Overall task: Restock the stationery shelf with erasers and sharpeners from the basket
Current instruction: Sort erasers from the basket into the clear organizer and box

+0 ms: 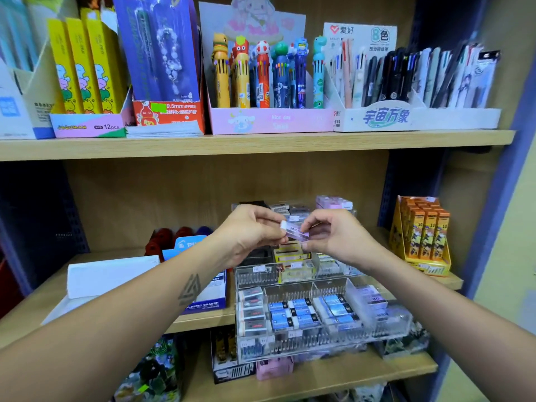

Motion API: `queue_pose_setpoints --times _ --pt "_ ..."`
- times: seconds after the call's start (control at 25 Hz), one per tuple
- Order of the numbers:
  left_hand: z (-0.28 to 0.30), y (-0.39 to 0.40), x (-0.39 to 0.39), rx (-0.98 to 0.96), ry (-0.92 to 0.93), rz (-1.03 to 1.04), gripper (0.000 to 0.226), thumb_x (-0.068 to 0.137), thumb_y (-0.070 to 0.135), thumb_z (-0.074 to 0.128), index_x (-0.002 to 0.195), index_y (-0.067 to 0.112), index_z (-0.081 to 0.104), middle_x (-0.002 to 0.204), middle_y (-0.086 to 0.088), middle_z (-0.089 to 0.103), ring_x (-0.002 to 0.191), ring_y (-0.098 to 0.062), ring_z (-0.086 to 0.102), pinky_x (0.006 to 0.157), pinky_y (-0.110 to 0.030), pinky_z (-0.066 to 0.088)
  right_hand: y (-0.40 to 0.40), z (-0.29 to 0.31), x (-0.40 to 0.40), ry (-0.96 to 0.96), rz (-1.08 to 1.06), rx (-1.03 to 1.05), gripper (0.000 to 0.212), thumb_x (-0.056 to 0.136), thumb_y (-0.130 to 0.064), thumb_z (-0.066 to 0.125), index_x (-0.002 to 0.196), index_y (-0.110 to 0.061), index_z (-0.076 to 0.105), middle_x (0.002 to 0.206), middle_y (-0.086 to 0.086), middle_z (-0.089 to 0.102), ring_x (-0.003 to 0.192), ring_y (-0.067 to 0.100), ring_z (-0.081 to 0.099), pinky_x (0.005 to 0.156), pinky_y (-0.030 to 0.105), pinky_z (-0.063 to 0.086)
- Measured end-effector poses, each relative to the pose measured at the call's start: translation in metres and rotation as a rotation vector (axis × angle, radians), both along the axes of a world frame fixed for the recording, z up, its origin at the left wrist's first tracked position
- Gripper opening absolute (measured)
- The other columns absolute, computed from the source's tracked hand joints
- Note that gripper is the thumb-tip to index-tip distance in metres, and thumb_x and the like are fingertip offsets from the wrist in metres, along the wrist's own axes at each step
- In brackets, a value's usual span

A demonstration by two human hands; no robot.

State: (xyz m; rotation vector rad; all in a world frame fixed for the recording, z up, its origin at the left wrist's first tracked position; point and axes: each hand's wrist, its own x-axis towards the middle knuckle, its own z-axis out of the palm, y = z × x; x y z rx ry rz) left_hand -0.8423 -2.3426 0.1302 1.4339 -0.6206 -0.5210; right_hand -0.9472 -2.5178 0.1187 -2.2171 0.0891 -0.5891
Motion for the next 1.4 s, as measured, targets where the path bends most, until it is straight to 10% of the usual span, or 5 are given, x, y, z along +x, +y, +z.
queue_pose_setpoints --times 0.56,0.84,1.4 --pt "-0.032 -0.066 -0.063 0.153 0.029 -0.112 0.042 0.079 -0.018 0.070 0.114 -0.005 0.052 0.097 -0.035 0.069 0.086 -0.043 0.072 0.073 -0.041 0.063 -0.053 -0.009 -0.064 0.150 -0.171 -0.543 0.032 0.080 -0.027 0.082 0.111 -0.021 0.074 0.095 -0.010 0.065 0.086 0.009 0.058 0.080 0.028 0.048" --pt "-0.076 -0.085 -0.079 0.619 -1.012 -0.270 0.015 0.087 0.017 0.063 0.092 0.012 0.076 0.087 -0.005 0.076 0.078 -0.017 0.069 0.073 -0.031 0.056 -0.075 -0.020 -0.097 0.495 -0.195 -0.639 0.020 0.072 -0.024 0.088 0.087 -0.019 0.076 0.078 -0.010 0.068 0.075 0.008 0.062 0.064 0.021 0.043" --pt "-0.082 -0.080 -0.087 0.715 -1.163 -0.284 0.027 0.091 0.017 0.049 0.072 0.003 0.061 0.066 -0.018 0.060 0.050 -0.021 0.041 0.046 -0.028 0.030 -0.064 -0.018 -0.094 0.591 -0.123 -0.700 0.015 0.074 -0.024 0.087 0.082 -0.023 0.074 0.081 -0.011 0.069 0.077 0.006 0.063 0.060 0.021 0.044"
